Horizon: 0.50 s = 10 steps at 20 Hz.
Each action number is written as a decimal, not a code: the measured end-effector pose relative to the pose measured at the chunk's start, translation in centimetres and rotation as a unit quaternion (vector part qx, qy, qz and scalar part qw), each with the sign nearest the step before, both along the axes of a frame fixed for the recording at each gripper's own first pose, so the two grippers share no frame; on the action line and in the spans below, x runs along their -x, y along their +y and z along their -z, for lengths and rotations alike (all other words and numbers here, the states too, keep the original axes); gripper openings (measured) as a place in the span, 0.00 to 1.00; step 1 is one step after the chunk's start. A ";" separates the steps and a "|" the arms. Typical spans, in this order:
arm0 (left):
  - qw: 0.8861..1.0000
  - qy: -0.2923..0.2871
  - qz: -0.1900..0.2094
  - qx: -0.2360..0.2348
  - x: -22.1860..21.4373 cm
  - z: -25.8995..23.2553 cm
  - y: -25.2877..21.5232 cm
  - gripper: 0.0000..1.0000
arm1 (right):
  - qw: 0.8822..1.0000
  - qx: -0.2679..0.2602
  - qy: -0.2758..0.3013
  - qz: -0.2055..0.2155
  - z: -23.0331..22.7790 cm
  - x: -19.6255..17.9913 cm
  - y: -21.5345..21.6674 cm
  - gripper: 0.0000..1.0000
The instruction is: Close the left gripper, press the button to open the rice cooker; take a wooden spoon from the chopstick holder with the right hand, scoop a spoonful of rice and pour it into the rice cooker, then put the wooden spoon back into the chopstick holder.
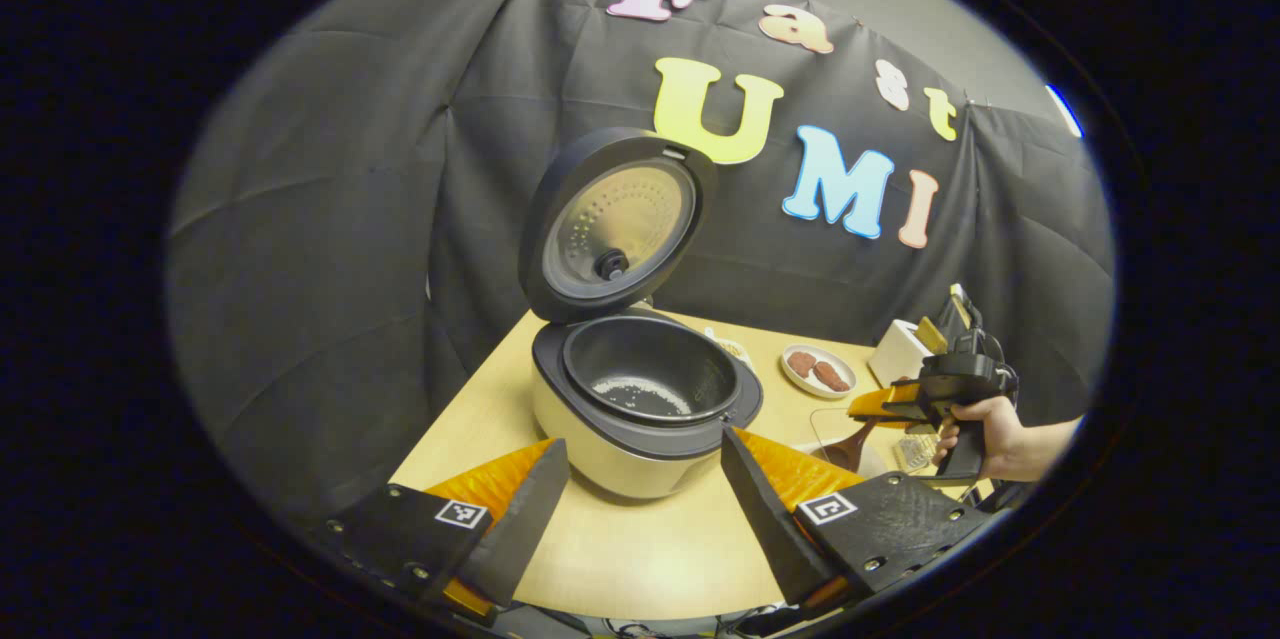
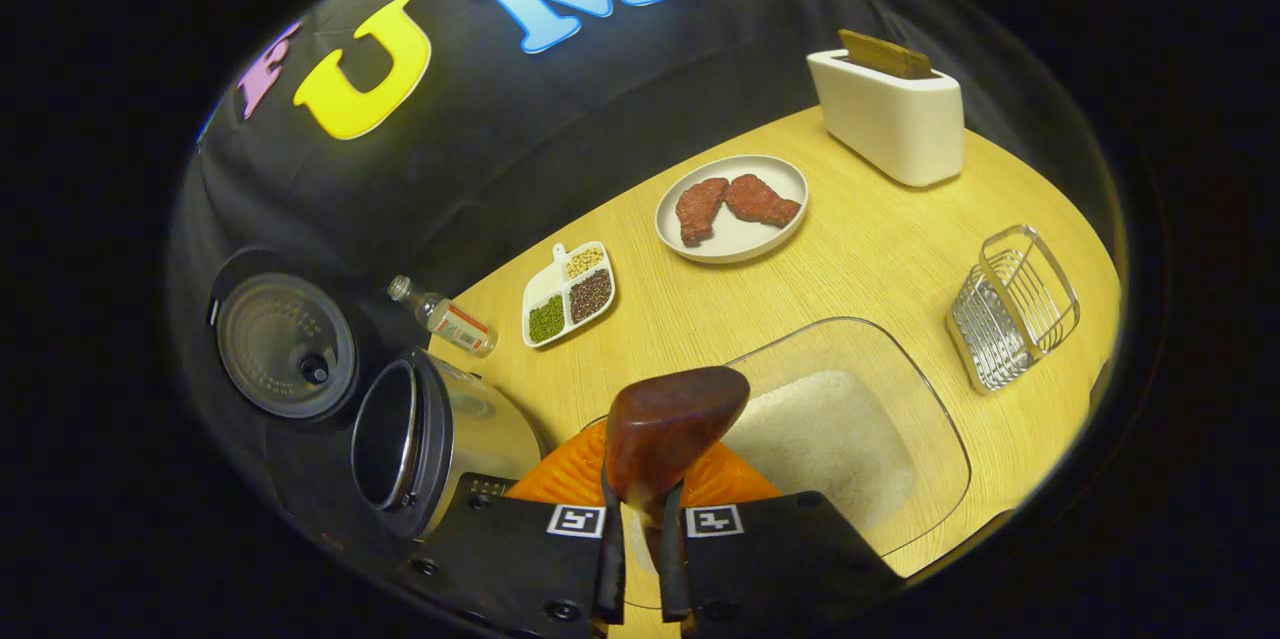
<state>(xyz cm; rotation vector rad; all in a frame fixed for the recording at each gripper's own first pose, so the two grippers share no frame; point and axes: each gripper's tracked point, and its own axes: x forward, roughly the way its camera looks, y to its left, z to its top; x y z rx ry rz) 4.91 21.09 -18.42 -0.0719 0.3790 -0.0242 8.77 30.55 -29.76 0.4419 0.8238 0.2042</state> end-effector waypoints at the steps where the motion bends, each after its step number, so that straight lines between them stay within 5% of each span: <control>1: 1.000 -0.001 0.003 -0.001 -0.1 -0.1 -0.2 0.97 | 1.000 -0.013 0.005 0.013 0.0 0.2 -0.7 0.16; 10: 1.000 0.002 0.018 -0.007 0.2 0.1 -1.5 0.97 | 0.991 -0.068 0.011 0.115 -1.7 -0.3 -7.5 0.15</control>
